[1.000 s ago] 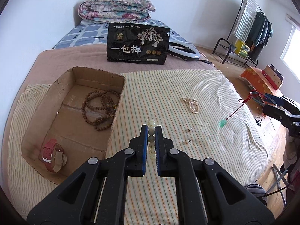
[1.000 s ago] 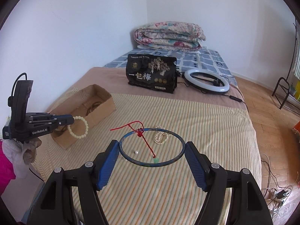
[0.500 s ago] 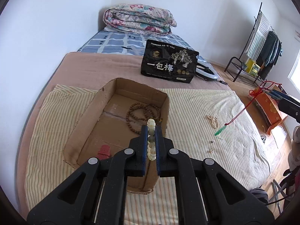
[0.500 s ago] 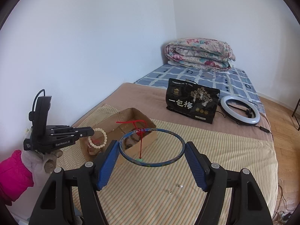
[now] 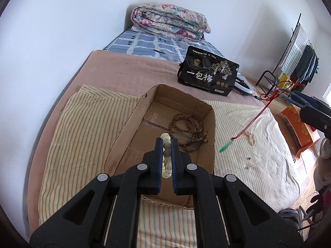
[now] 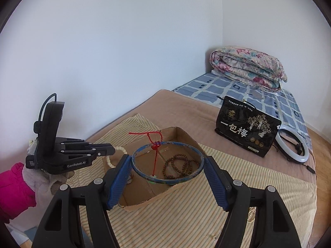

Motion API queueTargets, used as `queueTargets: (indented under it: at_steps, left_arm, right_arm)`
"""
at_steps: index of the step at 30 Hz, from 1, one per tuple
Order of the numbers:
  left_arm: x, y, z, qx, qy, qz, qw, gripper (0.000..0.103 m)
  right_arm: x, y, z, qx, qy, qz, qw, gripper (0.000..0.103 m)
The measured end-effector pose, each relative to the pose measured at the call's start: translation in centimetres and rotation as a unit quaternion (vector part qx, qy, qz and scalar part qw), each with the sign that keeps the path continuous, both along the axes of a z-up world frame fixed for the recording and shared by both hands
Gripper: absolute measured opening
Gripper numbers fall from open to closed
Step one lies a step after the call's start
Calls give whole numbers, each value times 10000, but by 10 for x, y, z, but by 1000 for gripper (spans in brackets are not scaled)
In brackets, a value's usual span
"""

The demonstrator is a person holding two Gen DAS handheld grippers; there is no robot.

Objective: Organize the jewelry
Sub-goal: 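Carry the bracelet with the left gripper and the bangle with the right gripper over the box, then lower the bangle into the box and open the right gripper while the left gripper releases the cream bracelet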

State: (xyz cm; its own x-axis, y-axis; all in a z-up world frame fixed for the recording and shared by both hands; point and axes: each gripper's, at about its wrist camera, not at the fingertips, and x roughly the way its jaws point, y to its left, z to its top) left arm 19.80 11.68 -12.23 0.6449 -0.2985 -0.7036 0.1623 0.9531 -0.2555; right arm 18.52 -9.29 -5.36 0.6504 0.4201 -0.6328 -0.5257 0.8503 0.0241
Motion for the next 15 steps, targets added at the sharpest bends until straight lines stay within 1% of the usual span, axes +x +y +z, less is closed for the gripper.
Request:
queueTargets:
  at_steps: [7, 15]
  left_arm:
    - [6, 4, -3, -105, 48, 15, 9999, 5]
    - [15, -2, -10, -119, 141, -59, 9998, 5]
  right_arm:
    - [27, 21, -22, -135, 151, 20, 9998, 73]
    - [46, 28, -44, -177, 404, -90, 9990, 73]
